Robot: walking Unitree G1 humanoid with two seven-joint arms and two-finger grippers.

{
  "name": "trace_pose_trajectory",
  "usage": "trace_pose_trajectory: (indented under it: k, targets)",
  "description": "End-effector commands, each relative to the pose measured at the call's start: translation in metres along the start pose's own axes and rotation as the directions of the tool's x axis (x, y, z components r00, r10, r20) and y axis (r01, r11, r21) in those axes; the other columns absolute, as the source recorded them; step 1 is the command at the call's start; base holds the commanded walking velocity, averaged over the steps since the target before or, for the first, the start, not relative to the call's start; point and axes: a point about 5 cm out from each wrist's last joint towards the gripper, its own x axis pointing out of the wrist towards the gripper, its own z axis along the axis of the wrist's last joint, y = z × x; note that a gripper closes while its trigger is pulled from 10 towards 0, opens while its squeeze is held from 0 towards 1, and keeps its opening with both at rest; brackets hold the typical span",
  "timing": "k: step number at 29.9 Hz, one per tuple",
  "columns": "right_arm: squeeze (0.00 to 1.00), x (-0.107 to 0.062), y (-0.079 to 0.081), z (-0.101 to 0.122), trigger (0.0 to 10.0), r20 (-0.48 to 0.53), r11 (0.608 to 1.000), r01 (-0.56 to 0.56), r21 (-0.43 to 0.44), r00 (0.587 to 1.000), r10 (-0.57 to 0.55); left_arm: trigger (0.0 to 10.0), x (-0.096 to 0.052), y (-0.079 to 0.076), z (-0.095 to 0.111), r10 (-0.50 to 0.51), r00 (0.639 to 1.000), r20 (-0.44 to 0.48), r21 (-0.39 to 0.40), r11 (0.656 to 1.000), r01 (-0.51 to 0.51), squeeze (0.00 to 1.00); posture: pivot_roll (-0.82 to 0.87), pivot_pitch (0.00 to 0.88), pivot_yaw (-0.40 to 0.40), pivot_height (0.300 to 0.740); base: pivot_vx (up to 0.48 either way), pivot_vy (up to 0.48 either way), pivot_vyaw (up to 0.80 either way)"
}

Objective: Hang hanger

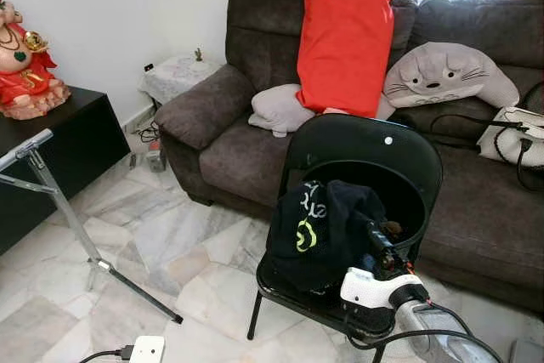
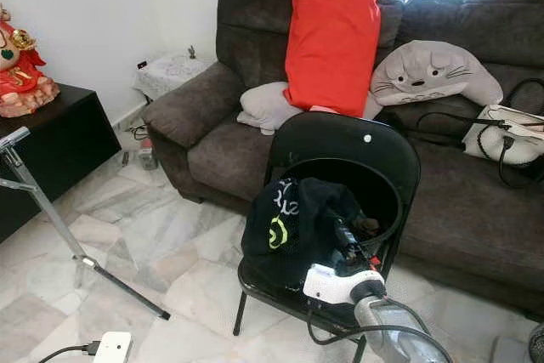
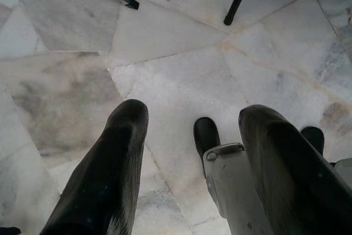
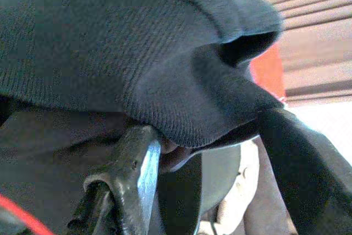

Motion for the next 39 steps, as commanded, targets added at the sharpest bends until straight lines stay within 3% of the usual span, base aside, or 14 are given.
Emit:
trace_pose_trajectory:
  k: [1,15,23,28,33,39]
  targets:
    - [0.00,0.005,-0.011,0.009,10.0,0.043,0.999,0.052,0.015,0.998,-0.053,10.0,-0.001,0.005,-0.001,0.011,1.000,-0.008,0.004,1.000,-0.011,0.00,-0.04,0.000,0.076,0.740,0.000,0.000,0.00]
    - [0.00,-0.016,-0.003,0.015,10.0,0.069,0.997,0.043,0.070,0.996,-0.048,10.0,0.000,0.004,-0.001,0.002,1.000,-0.009,0.007,1.000,-0.002,0.00,-0.05,0.000,0.075,0.740,0.000,0.000,0.00]
    - [0.00,-0.018,0.002,0.015,10.0,0.064,0.998,-0.004,0.058,0.998,0.001,10.0,0.000,0.004,0.000,0.001,1.000,-0.009,0.008,1.000,-0.001,0.00,-0.05,0.000,0.075,0.740,0.000,0.000,0.00]
    - [0.00,-0.014,-0.002,0.018,10.0,0.093,0.999,0.000,0.052,0.996,-0.005,10.0,0.000,0.004,0.000,0.001,1.000,-0.009,0.009,1.000,-0.001,0.00,-0.05,0.000,0.077,0.740,0.000,0.000,0.00]
    - [0.00,-0.014,0.003,0.028,10.0,0.181,0.994,-0.086,0.065,0.981,0.073,10.0,0.000,0.004,0.000,0.001,1.000,-0.009,0.008,1.000,-0.001,0.00,-0.05,0.000,0.075,0.740,0.000,0.000,0.00]
    - [0.00,-0.015,0.004,0.029,10.0,0.206,0.991,-0.116,0.064,0.973,0.101,10.0,0.000,0.004,0.000,0.002,1.000,-0.010,0.006,1.000,-0.002,0.00,-0.05,0.000,0.074,0.740,0.000,0.000,0.00]
